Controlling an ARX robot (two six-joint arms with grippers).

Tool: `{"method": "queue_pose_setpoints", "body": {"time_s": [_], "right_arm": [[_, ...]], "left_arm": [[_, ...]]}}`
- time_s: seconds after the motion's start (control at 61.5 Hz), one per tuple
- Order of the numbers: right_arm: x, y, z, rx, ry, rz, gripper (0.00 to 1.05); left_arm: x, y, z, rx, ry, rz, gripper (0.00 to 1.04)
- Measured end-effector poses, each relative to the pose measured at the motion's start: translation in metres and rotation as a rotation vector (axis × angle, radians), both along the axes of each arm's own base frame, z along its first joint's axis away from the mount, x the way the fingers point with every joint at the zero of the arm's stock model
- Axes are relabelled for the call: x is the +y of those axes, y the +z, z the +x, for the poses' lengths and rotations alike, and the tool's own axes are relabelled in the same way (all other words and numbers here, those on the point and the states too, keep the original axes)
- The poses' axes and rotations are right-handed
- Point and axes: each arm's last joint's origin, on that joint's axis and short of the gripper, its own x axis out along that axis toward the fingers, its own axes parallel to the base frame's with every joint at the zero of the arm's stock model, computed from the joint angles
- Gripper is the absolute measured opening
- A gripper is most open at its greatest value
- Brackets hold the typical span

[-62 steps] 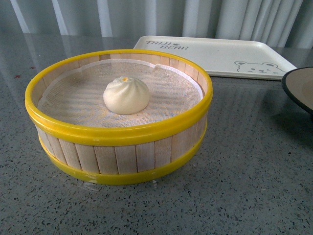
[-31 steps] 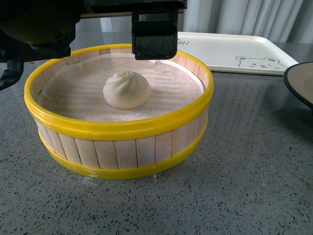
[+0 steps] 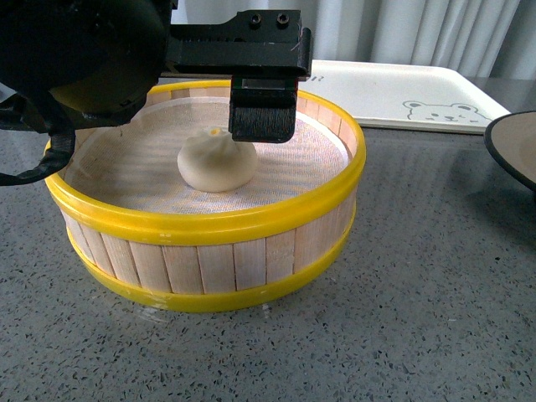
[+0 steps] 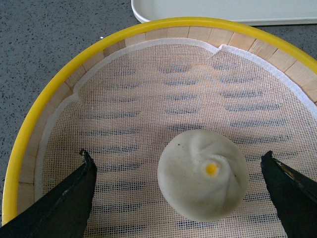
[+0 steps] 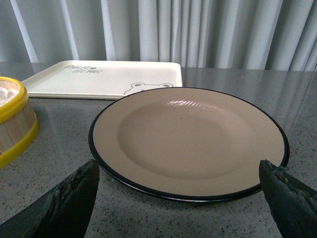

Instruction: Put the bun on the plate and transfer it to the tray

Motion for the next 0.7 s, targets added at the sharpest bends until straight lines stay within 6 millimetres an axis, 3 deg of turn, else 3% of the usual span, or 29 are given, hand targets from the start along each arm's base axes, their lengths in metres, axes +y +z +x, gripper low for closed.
{"method": "queue_pose_setpoints", "body": {"time_s": [0.634, 0.699], "right_arm": [[0.0, 0.0, 0.0, 0.0, 0.0, 0.0, 0.96], [0.0, 0.0, 0.0, 0.0, 0.0, 0.0, 0.96]], "left_arm": [[-0.018, -0.01, 0.006, 0.055, -0.053, 0.073, 0.98], [-0.018, -0.01, 0.006, 0.056, -0.054, 0.074, 0.91]]}}
